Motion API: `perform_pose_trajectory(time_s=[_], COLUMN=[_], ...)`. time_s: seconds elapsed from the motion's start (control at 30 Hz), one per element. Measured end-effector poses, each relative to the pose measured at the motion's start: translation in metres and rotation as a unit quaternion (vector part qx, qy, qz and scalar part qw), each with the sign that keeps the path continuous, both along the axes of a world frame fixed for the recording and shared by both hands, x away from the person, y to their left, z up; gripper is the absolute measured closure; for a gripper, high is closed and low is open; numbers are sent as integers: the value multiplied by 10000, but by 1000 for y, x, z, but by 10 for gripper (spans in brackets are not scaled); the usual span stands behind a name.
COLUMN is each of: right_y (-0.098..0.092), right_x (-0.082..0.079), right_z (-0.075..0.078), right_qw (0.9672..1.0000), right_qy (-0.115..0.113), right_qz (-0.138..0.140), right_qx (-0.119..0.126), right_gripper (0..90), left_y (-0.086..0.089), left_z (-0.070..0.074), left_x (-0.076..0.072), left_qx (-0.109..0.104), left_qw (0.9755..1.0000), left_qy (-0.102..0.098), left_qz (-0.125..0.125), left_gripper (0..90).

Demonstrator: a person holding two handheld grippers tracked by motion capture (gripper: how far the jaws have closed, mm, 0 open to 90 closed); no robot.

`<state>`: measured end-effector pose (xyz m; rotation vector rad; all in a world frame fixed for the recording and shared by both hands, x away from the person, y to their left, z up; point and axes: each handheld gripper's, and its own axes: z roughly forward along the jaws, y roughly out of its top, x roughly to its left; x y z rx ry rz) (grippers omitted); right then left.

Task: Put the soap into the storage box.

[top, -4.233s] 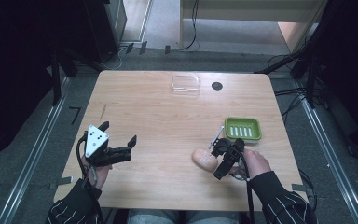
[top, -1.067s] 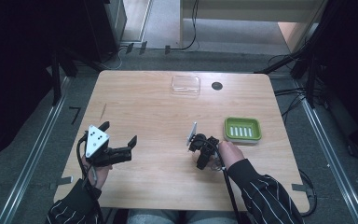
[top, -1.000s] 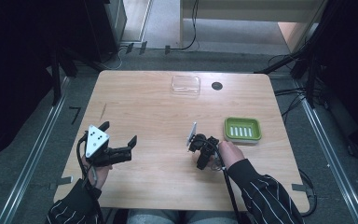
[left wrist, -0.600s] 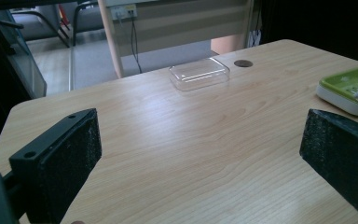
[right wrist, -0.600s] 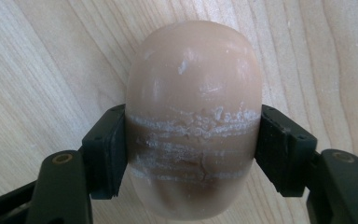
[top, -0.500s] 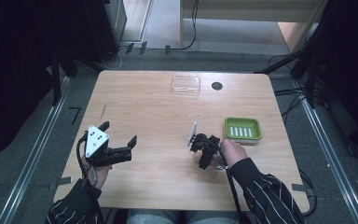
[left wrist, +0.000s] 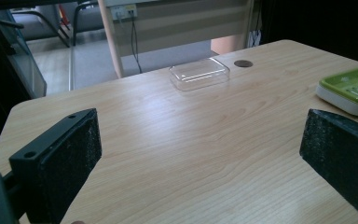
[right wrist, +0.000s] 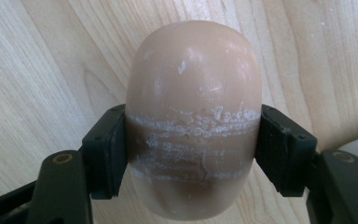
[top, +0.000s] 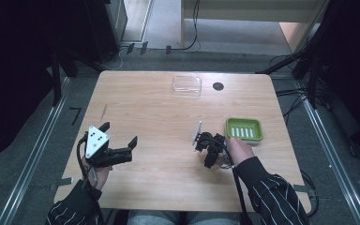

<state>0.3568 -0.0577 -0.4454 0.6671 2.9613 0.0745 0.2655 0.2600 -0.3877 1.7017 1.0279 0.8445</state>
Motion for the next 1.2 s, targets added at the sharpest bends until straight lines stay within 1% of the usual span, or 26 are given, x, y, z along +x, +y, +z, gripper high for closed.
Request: perform_pose_trajectory(time_s=[0.07, 0.33, 0.47, 0.63, 0.97, 1.17, 1.2], right_y=[-2, -8, -11, -16, -24, -34, -35], right_x=[0, 1, 1, 2, 2, 4, 4], right_z=[1, 3, 5, 6, 10, 14, 14], right_qw=[10000, 10000, 10000, 10000, 9999, 9999, 9999], right_qy=[-15, -33, -8, -31, -9, -12, -2], right_qz=[35, 30, 60, 74, 63, 127, 83], right_qx=[0, -18, -35, -45, -113, -116, -107], right_gripper=[337, 337, 337, 338, 338, 338, 338], left_y=[0, 0, 0, 0, 0, 0, 0], left_z=[0, 0, 0, 0, 0, 0, 0], left_x=[0, 0, 0, 0, 0, 0, 0], left_qx=[-15, -7, -19, -26, -21, -12, -4], left_qw=[10000, 10000, 10000, 10000, 10000, 10000, 10000], left_qy=[-4, -1, -4, -7, -4, 2, 3], left_qz=[7, 6, 8, 8, 6, 6, 2], left_gripper=[0, 0, 0, 0, 0, 0, 0])
